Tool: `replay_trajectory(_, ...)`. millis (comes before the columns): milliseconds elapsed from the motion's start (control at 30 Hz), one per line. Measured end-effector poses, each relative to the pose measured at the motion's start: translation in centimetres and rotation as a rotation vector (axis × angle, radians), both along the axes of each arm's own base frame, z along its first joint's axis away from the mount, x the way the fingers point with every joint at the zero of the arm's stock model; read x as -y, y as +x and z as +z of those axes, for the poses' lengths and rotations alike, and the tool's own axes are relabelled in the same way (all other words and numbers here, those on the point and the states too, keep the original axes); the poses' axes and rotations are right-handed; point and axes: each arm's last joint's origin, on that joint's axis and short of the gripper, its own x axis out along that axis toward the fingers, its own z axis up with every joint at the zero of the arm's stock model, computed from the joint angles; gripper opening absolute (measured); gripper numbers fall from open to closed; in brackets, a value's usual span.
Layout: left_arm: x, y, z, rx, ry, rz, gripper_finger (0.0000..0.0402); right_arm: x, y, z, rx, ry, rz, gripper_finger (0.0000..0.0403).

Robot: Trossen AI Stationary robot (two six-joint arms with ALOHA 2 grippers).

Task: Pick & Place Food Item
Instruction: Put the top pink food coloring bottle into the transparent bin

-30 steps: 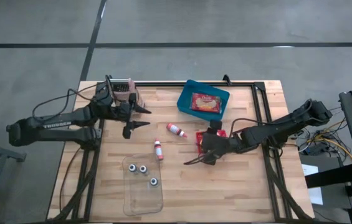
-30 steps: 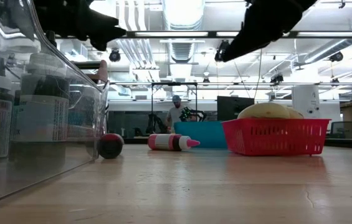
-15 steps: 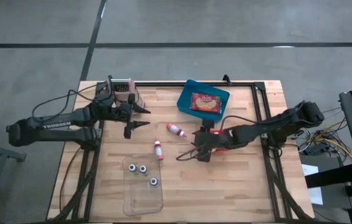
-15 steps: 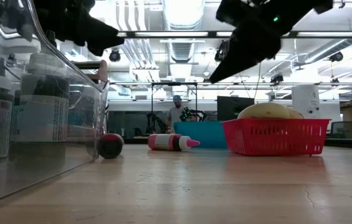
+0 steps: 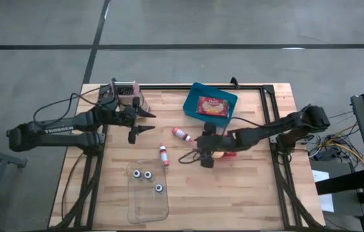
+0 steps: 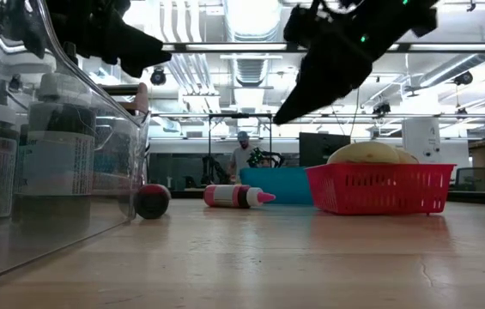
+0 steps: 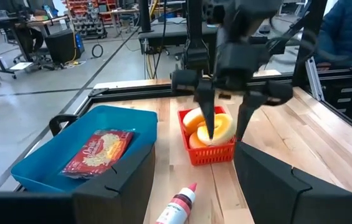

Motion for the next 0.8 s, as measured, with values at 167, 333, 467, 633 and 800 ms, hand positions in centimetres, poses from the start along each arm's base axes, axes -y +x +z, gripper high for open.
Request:
replay_trajectory(167, 0.0, 0.0, 0.1, 0.009, 0.002, -0.001, 0.0222, 1.2, 1.4, -1.5, -0.069, 0.037, -0.018, 0.0196)
replay_trajectory(333, 0.0, 0.0, 0.1, 0.007, 0.002, -0.001, 0.0222, 2.2, 2.9, -2.7, -0.14, 0.067, -0.041, 0.0196)
replay_trajectory(467, 0.0, 0.0, 0.1, 0.007, 0.004, -0.001, 0.0222, 2.6, 4.2, -3.7, -0.199, 0.091, -0.058, 0.0196)
replay_trajectory(633, 0.0, 0.0, 0.1, 0.008, 0.006, -0.004, 0.0222, 3.4, 5.6, -4.3, -0.288, 0.088, -0.09, 0.0196)
replay_trajectory(800, 0.0, 0.0, 0.1, 0.009, 0.006, -0.004, 0.0222, 4.2, 6.6, -4.1, -0.311, 0.087, -0.116, 0.0196)
